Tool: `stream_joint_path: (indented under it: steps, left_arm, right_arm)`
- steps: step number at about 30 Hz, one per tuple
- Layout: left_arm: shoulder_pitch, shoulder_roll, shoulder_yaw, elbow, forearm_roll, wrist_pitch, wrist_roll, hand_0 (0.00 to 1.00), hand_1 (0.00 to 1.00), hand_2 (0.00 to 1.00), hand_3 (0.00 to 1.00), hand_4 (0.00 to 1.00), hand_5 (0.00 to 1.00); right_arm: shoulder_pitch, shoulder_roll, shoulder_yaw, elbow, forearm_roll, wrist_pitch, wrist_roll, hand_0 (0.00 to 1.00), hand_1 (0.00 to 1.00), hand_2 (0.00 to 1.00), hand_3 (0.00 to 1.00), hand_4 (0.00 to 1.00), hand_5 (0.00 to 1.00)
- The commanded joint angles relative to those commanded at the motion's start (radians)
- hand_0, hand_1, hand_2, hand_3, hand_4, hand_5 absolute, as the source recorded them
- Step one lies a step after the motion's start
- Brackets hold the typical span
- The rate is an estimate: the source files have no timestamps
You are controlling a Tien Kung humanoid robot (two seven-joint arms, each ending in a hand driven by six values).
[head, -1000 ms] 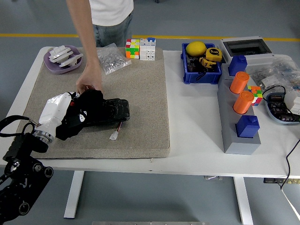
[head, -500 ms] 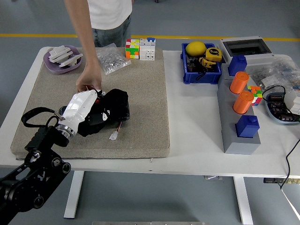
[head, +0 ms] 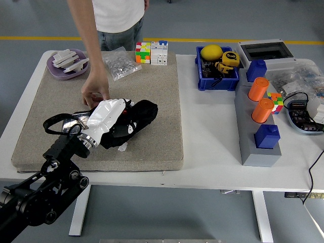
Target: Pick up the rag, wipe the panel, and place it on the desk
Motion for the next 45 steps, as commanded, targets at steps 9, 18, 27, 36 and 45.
stream_joint_path:
  steps: [9,18,27,36,45]
  left_arm:
    - [0.026,0.014,-0.055,0.017,0.004,0.003,-0.006,0.218,0.230,0.529,0.473,0.244,0.002]
    - [0.063,0.036,-0.099,0.023,0.014,0.004,-0.011,0.223,0.237,0.531,0.478,0.254,0.002]
    - [0.096,0.049,-0.185,0.028,0.028,0.008,-0.022,0.234,0.265,0.531,0.482,0.268,0.002]
    - [0.131,0.078,-0.255,0.029,0.043,0.004,-0.024,0.235,0.270,0.531,0.483,0.271,0.002]
    - [0.169,0.091,-0.358,0.028,0.058,-0.004,-0.025,0.235,0.276,0.533,0.485,0.270,0.002]
  right_arm:
    - [-0.009,-0.002,-0.012,0.000,0.007,-0.003,-0.001,0.784,0.707,0.693,0.617,0.978,0.478]
    - [-0.011,-0.001,-0.002,0.000,0.001,-0.005,0.000,0.784,0.706,0.693,0.617,0.979,0.478]
    - [-0.014,-0.001,-0.005,0.000,0.007,-0.004,0.001,0.784,0.703,0.692,0.617,0.979,0.477]
    - [-0.013,0.001,-0.005,0.000,0.015,-0.004,0.004,0.785,0.704,0.692,0.617,0.979,0.476]
    - [-0.014,0.003,-0.008,0.000,0.019,-0.003,0.004,0.785,0.703,0.692,0.617,0.980,0.475]
